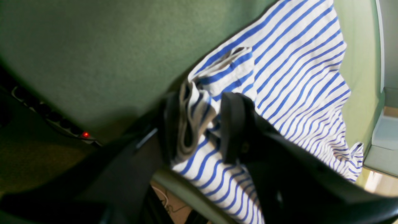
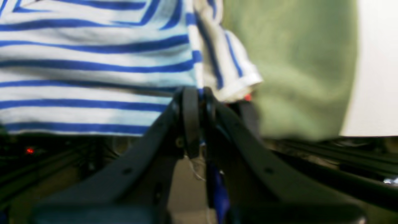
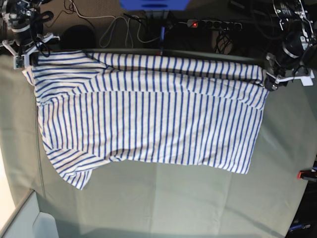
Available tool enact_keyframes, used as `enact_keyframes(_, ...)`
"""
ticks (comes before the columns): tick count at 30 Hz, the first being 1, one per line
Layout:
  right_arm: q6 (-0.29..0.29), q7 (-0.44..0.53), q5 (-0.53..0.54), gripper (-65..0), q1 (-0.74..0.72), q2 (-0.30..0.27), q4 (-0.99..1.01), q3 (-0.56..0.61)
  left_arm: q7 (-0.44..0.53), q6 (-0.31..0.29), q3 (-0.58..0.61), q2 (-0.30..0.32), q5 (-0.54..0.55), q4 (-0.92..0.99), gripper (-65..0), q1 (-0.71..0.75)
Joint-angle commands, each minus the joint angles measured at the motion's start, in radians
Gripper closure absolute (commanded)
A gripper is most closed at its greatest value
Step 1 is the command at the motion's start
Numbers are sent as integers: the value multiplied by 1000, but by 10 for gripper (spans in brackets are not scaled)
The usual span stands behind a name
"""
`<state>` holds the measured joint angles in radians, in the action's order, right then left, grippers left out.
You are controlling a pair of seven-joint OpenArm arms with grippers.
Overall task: Layout the t-shirt on the table in an organized manner, then fold the t-shirt properly
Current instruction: 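Pull the held edge back with both grippers to spread the shirt, then release the shirt edge and lift both grippers off the fabric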
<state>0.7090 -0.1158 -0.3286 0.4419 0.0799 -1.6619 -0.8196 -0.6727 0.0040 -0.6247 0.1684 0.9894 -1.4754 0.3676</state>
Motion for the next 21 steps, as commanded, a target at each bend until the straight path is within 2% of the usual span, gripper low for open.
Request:
enact_keyframes(1,-11,26,16,0,1,-10,-37,-1,11,-3,-5,13,13,-20,-221,-2)
enact_keyframes(7,-11,17,13,0,-117,-16,-68,3,11,-3,-5,12,13,-15,-222,-2)
enact_keyframes(12,-11,-103,12,0,-279,-19,-22,4,9,-3,-5,13,13,-11,-224,5)
enact_keyframes(15,-11,-172,12,0,-358,-42,30,13,9,-3,-5,13,13,-11,-224,8)
enact_keyframes(21,-11,-223,12,0,-410,-64,75,105,8,-2,-5,15,13,-11,-225,9)
